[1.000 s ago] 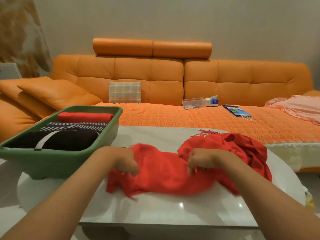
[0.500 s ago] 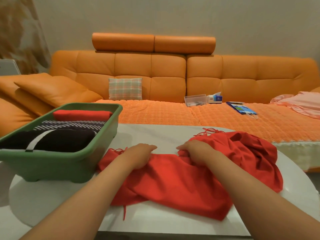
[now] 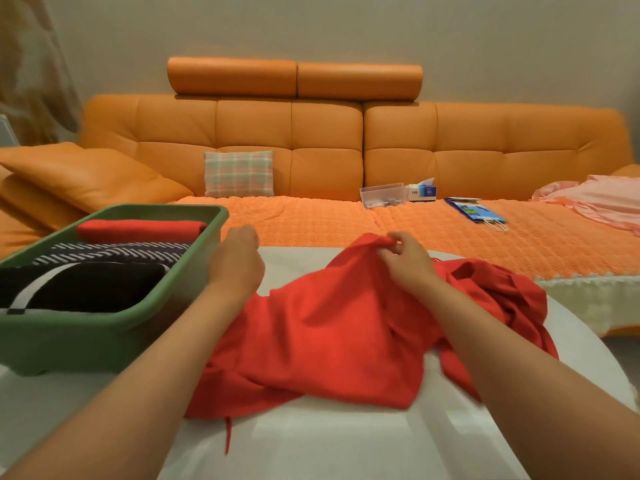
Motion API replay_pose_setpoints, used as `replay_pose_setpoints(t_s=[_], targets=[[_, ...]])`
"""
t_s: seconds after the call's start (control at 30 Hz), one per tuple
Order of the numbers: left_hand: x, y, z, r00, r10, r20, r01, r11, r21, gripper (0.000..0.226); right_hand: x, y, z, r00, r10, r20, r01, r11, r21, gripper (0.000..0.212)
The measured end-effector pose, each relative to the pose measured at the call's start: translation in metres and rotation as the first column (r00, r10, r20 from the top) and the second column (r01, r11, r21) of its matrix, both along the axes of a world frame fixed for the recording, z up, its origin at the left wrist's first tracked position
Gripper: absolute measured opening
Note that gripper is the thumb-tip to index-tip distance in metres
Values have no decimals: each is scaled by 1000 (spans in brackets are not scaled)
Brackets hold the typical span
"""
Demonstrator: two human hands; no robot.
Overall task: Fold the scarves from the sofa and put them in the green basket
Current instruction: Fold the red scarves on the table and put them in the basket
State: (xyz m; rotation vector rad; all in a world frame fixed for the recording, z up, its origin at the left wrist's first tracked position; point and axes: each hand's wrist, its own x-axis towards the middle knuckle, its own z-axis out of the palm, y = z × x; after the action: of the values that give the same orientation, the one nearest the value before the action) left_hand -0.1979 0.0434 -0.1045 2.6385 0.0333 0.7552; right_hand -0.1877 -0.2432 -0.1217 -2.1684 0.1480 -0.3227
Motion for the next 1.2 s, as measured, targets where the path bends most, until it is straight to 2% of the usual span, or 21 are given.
replay_pose_setpoints(t_s=[0.07,0.1,0.13,0.17,0.23,0.3,0.37,0.4,0.5,0.57,0.6,0.63,0.7,0.77,0.8,0.87,0.93,1.0,1.1,1.13,1.2], targets=[[-2,-8,-13,986,-157,-50,154,986,-65,16,-7,4,-7,984,143,-109,-158,977,-143,87],[-5,-14,-20,963,-235,-130,230,972,-49,12,-10,4,-10,972,175,-154,-210,945,-252,92],[-8,-21,-28,925,-290,-245,296,955,-13,8,-14,4,-12,968,199,-154,-243,900,-363,89],[-12,-27,-36,874,-296,-385,338,940,44,14,-18,3,-16,964,233,-130,-266,844,-465,84],[-18,-33,-51,747,-158,-645,373,904,210,49,-26,5,-22,930,330,-160,-355,706,-613,71],[-22,-37,-61,642,-36,-766,380,883,277,77,-33,5,-29,881,336,-334,-473,586,-658,63],[-22,-34,-68,606,-22,-795,354,903,245,83,-37,-3,-36,865,185,-467,-496,466,-733,62],[-22,-31,-69,622,-34,-783,340,912,230,82,-40,-9,-37,873,91,-479,-471,414,-779,62],[-18,-28,-67,782,-110,-613,326,911,252,71,-47,-25,-37,902,-69,-427,-378,353,-856,58],[-19,-32,-61,872,-210,-443,359,889,284,57,-51,-27,-35,934,-37,-355,-326,320,-890,48],[-22,-35,-57,891,-274,-363,390,871,299,47,-53,-25,-33,951,28,-309,-302,316,-899,45],[-27,-39,-51,886,-352,-303,438,849,296,35,-57,-22,-30,958,107,-266,-287,351,-891,42],[-41,-47,-39,809,-503,-304,570,799,195,15,-66,-11,-20,938,281,-204,-326,507,-798,34],[-57,-50,-31,693,-572,-440,677,725,125,31,-77,1,-11,882,391,-264,-469,658,-589,19],[-65,-50,-29,643,-556,-526,709,692,135,41,-83,6,-8,836,422,-351,-548,679,-489,22],[-75,-45,-31,550,-495,-673,743,658,124,49,-89,10,-8,762,405,-506,-633,629,-451,41],[-81,-37,-36,476,-496,-726,754,655,47,38,-90,8,-11,755,357,-550,-645,555,-525,53],[-80,-27,-35,492,-515,-702,741,671,26,16,-91,4,-11,767,348,-539,-631,559,-538,52],[-77,-17,-23,626,-387,-678,683,691,236,34,-92,1,-9,821,367,-437,-569,582,-581,20],[-75,-15,-19,655,-309,-690,650,697,304,37,-94,2,-9,829,390,-400,-557,634,-536,10],[-72,-15,-11,682,-126,-721,579,695,426,35,-99,8,-4,804,473,-362,-580,756,-302,2]])
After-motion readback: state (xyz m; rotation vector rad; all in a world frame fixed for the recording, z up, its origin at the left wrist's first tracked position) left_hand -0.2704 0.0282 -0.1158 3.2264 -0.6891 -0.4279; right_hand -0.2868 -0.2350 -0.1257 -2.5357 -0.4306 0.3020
